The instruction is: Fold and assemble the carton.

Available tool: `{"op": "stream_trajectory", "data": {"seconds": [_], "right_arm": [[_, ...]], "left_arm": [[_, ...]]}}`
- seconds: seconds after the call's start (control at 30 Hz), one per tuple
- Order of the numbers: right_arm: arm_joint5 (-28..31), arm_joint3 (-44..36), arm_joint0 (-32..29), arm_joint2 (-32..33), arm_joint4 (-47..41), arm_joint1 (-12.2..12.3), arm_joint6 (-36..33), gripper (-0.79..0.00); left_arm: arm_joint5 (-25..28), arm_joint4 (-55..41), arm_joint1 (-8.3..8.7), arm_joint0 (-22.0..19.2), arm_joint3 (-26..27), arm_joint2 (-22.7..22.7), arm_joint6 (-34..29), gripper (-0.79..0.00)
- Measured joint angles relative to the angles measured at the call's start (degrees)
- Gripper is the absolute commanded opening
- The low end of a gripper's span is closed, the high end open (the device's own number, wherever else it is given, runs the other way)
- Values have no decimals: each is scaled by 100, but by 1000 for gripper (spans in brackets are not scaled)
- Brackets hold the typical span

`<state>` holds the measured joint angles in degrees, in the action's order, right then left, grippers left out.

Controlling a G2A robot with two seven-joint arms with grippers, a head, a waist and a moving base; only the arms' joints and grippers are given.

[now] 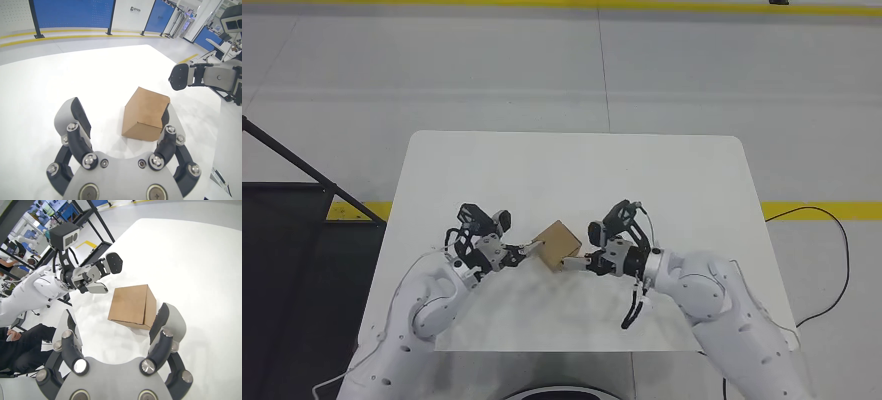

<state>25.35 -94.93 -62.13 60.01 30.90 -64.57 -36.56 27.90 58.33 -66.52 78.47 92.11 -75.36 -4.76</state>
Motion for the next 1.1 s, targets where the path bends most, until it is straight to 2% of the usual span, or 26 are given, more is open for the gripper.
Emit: {"op": "stream_trajectory", "data": {"seconds": [0.23,0.53,0.6,0.63,0.83,1.0,1.1], "right_arm": [[-130,399,186,-234,-2,-78,145,0],[-646,655,523,-611,348,-211,210,0],[-721,695,570,-669,387,-234,187,-111],[-728,718,586,-689,394,-242,171,-117],[-872,823,654,-778,491,-286,129,-49],[-871,849,660,-785,518,-305,164,-46],[-968,770,581,-695,565,-309,466,0]], "left_arm": [[-215,108,-25,-56,-110,147,-69,0],[-426,210,-53,-181,-219,298,-239,0],[-443,212,-58,-196,-242,320,-267,0],[-445,211,-59,-202,-252,327,-273,0],[-451,208,-64,-226,-298,353,-302,0],[-440,204,-64,-235,-304,358,-330,0],[-443,205,-64,-239,-305,357,-351,0]]}}
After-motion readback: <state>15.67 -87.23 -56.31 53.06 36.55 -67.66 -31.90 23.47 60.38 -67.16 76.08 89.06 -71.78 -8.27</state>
